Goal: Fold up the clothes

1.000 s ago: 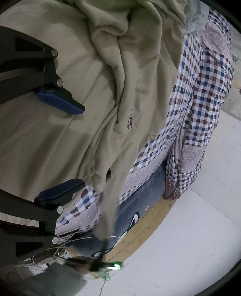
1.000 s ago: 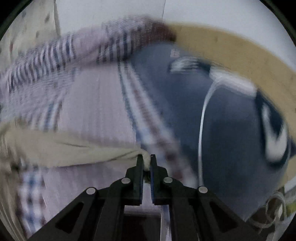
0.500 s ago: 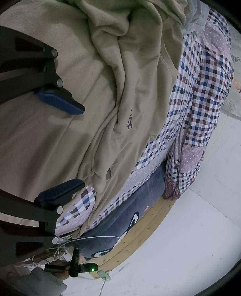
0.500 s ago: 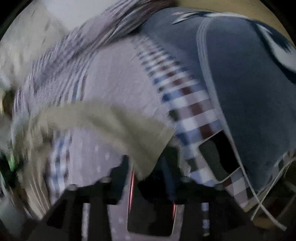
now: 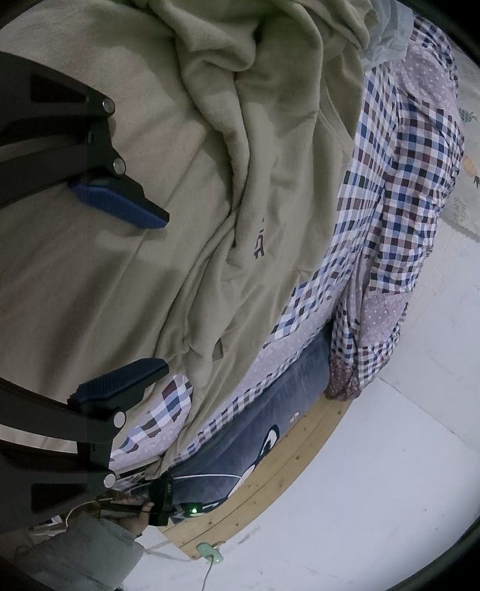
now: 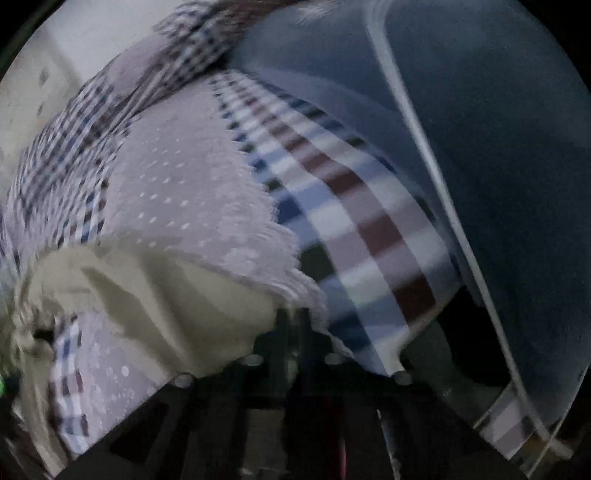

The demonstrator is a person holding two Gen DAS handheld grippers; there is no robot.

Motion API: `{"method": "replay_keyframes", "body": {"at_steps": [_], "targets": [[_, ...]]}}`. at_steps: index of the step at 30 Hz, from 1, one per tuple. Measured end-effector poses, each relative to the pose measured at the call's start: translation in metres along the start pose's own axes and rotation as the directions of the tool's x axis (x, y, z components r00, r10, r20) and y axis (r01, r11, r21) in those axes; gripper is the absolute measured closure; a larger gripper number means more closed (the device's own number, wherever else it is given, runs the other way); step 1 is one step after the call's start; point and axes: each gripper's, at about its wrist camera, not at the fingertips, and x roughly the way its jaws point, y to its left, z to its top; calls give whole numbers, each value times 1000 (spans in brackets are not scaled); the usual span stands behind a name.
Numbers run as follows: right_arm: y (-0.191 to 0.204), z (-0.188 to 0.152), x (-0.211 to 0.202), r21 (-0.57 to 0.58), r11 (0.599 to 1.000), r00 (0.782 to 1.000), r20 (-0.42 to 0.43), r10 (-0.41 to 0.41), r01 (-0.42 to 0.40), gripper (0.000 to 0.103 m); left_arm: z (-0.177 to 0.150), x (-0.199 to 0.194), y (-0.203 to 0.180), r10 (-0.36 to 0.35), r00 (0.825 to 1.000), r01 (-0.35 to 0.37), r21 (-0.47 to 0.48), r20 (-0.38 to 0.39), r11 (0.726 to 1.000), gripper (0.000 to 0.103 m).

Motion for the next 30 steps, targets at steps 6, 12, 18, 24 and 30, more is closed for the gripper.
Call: {"method": "replay_keyframes", "body": {"at_steps": [6,12,18,24,30], "targets": [[11,47,-23,-99,976,976,114,-184,195,101,-1,1,0,2,1000,-2,-2,2,1000,26],[9,84,-36,-85,936,929,180,-323,342,101,-1,2,-1,3,1000,-3,-7,5,1000,26],[20,74,-16,-132,873,882,115,-458,470,92,2,1,-1,-3,1000,3,-26,5,1000,26],[39,66,-49,-74,890,884,175,-433,450,62,14,-12,0,-47,998,49,-64,31,997,26],[131,58,-78,-188,961,960,229,-160,205,60,39,-54,-14,-113,986,118,-32,127,993,26]]}}
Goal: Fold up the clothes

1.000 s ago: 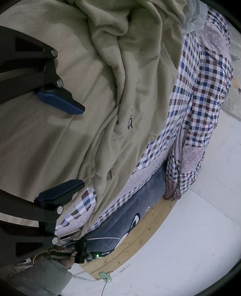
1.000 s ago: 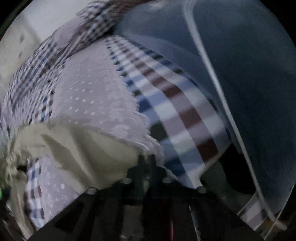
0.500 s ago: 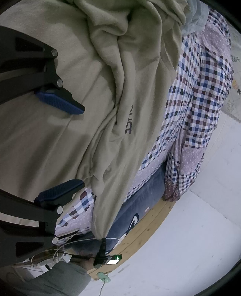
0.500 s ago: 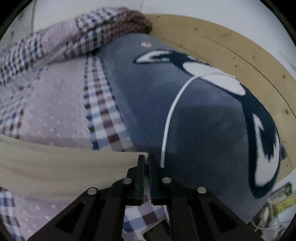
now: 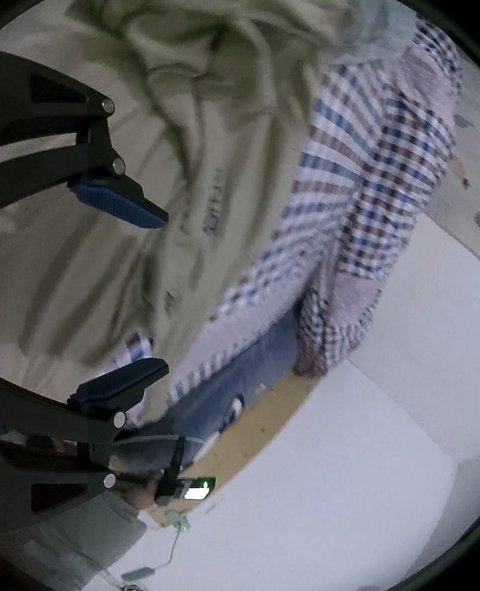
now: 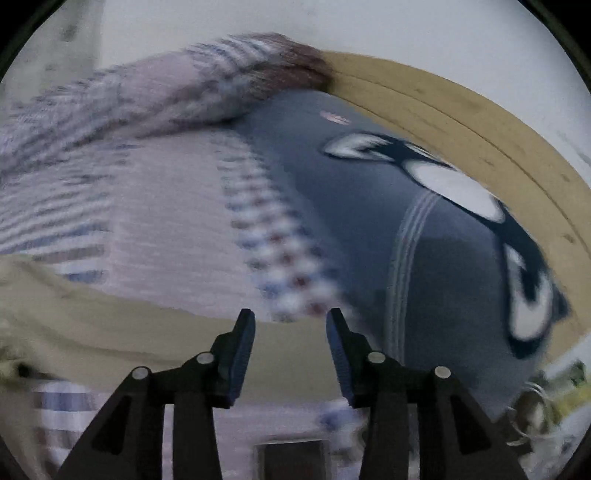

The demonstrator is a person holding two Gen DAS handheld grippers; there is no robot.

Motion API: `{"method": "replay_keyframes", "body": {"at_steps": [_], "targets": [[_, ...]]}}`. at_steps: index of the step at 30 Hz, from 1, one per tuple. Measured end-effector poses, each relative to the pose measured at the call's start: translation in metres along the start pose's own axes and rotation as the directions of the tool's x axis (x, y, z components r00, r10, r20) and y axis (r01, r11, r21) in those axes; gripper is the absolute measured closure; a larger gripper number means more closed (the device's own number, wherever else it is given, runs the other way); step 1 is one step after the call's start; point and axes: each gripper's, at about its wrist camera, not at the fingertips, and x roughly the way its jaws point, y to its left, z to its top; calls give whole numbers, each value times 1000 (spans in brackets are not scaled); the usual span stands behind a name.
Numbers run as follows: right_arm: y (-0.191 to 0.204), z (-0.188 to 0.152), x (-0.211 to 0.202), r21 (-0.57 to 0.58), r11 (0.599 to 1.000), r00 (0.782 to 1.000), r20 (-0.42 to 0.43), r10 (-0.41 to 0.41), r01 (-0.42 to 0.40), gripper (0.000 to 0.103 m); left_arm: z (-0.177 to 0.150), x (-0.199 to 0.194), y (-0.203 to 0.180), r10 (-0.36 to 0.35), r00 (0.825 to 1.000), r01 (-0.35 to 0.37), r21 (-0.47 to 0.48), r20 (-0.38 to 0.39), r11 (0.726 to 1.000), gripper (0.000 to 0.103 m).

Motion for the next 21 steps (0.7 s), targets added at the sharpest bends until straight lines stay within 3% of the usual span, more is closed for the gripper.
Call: {"method": "replay_keyframes", "body": {"at_steps": [3,6,9,12,15,17,19,21], "targets": [[54,5,-16,-46,988,989,29,146,-145,60,20,-31,-3,26,996,-29,39,89,999,26],[120,3,-36,-93,952,955,41,295,-290,60,38,-75,12,114,974,-121,28,197,992,26],[173,-16,-66,-83,900,897,78,435,-429,59,48,-126,45,228,935,-216,-72,271,974,26],[221,-40,-90,-59,839,831,118,544,-541,55,52,-172,87,374,888,-330,-198,267,923,26],[261,-66,-94,-28,788,779,134,613,-616,54,51,-184,121,421,886,-367,-265,192,892,26],[281,-77,-90,-14,760,754,118,646,-649,54,50,-181,141,418,900,-366,-309,122,878,27],[300,-87,-81,-29,748,745,79,663,-663,54,48,-169,156,390,919,-348,-342,58,873,33],[309,-95,-72,-27,744,742,67,667,-667,54,48,-159,157,378,926,-351,-328,20,877,39]]}}
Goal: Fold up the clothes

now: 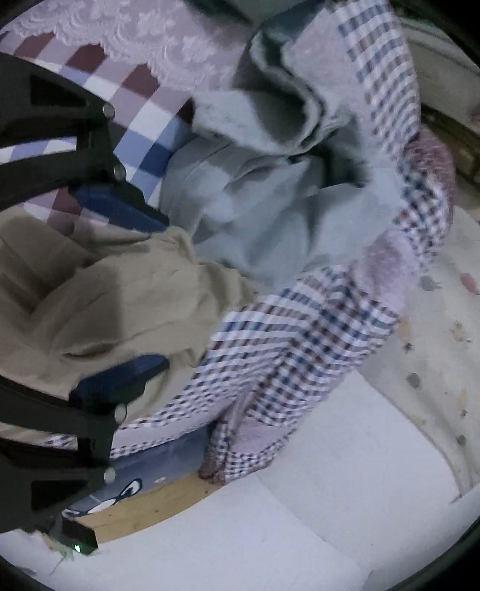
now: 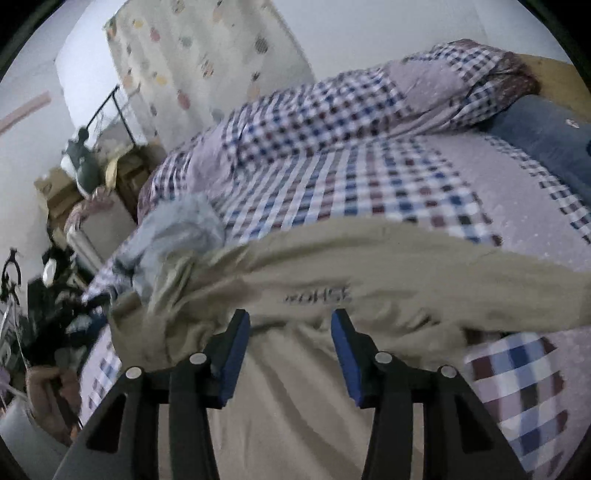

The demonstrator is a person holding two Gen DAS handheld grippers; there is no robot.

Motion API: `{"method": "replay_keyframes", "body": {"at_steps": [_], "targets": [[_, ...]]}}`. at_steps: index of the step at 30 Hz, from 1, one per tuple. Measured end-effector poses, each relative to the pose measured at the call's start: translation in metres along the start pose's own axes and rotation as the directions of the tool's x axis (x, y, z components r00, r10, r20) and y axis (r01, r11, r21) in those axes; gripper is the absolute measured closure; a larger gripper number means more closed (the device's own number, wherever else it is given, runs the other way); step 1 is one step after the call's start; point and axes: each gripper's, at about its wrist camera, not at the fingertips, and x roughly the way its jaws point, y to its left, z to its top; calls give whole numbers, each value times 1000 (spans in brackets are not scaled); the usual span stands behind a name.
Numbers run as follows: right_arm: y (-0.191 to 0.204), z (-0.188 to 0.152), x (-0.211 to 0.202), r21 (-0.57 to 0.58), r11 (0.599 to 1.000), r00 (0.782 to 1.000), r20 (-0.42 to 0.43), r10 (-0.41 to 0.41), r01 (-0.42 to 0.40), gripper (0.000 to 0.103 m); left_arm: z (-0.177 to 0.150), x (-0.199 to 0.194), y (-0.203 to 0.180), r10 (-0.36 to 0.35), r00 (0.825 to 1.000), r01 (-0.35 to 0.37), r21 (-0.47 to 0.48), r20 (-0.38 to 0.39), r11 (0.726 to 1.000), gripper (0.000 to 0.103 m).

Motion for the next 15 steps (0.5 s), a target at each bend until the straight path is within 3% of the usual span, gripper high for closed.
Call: {"method": "replay_keyframes", "body": {"at_steps": [4,6,7,8,12,15], "targets": [[-16,-14,29,96,995,999,-29,22,-19,54,-7,16,-14,16,998,-11,77,-59,997,51],[-21,-18,37,110,994,999,-41,25,-20,54,-8,20,-19,25,997,-18,102,-72,995,70],[-23,-19,41,114,993,999,-47,27,-21,54,-5,20,-20,29,997,-22,104,-67,994,91],[-24,-20,44,116,993,998,-53,31,-25,54,-3,20,-21,34,997,-27,106,-63,994,96],[-26,-21,50,120,992,996,-65,56,-48,54,26,-4,-27,56,998,-59,114,33,992,98],[-29,-22,52,111,993,996,-65,55,-47,54,68,-23,-32,86,993,-96,120,84,988,99]]}}
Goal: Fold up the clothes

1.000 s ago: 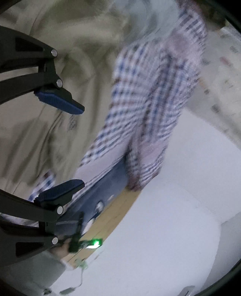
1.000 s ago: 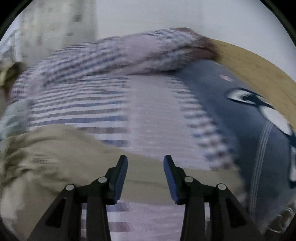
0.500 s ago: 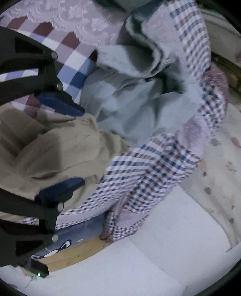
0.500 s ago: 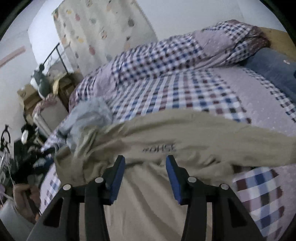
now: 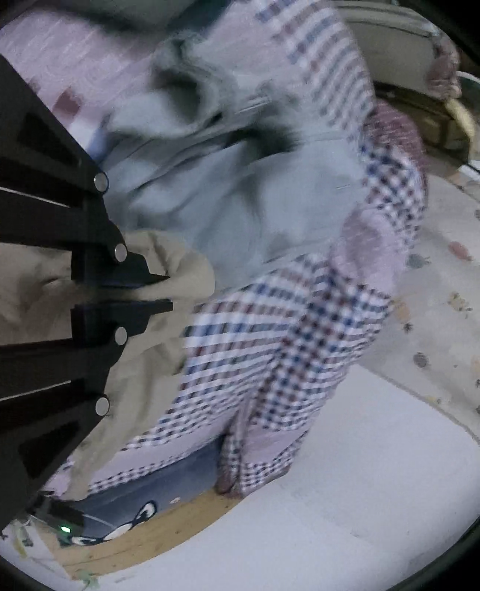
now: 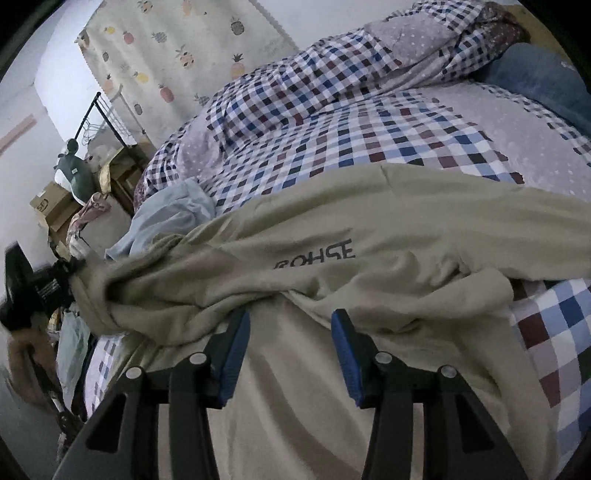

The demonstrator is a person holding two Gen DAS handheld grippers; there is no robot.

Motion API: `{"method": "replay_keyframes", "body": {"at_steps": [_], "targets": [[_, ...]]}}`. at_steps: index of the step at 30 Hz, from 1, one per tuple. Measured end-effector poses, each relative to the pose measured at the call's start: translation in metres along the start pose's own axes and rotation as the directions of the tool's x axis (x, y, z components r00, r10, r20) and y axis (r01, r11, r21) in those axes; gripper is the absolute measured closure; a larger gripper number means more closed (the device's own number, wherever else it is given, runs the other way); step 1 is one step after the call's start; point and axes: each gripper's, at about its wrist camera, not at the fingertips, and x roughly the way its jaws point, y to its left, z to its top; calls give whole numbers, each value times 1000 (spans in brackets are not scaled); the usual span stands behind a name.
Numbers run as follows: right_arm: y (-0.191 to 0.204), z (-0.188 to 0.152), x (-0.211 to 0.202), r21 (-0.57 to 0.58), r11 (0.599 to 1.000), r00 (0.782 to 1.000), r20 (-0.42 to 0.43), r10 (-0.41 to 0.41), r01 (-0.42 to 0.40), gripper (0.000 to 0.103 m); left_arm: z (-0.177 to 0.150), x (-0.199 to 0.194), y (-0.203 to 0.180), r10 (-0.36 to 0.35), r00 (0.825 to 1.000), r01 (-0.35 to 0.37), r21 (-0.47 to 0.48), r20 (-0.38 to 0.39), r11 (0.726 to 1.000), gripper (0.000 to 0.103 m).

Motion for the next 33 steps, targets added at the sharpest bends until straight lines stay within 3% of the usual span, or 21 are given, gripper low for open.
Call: {"method": "replay_keyframes", "body": {"at_steps": [8,11,15,18,22,29,31,33], "targets": [[-19,-1,12,35,999,999,-38,7,-5,54,129,-25,2,42,998,-42,-2,48,999,100],[-26,-3,22,37,999,998,-59,-12,15,54,151,-15,-5,59,998,-59,12,39,998,100],[-32,-3,30,38,999,997,-73,-28,31,54,154,7,-20,5,1000,-7,69,27,998,100],[-32,-5,32,31,999,996,-80,-35,38,54,142,30,-22,36,998,-30,112,-52,993,92],[-31,-4,31,28,999,996,-81,-31,34,54,120,38,-15,71,992,-59,122,-100,991,50],[-30,-4,30,33,999,996,-80,-30,33,54,107,6,-47,208,978,-204,253,11,946,23],[-28,-3,31,30,999,996,-80,-34,37,54,105,0,-67,226,973,-230,307,48,924,20],[-26,-3,32,28,999,996,-82,-32,35,54,104,11,-88,224,974,-220,373,32,901,20]]}}
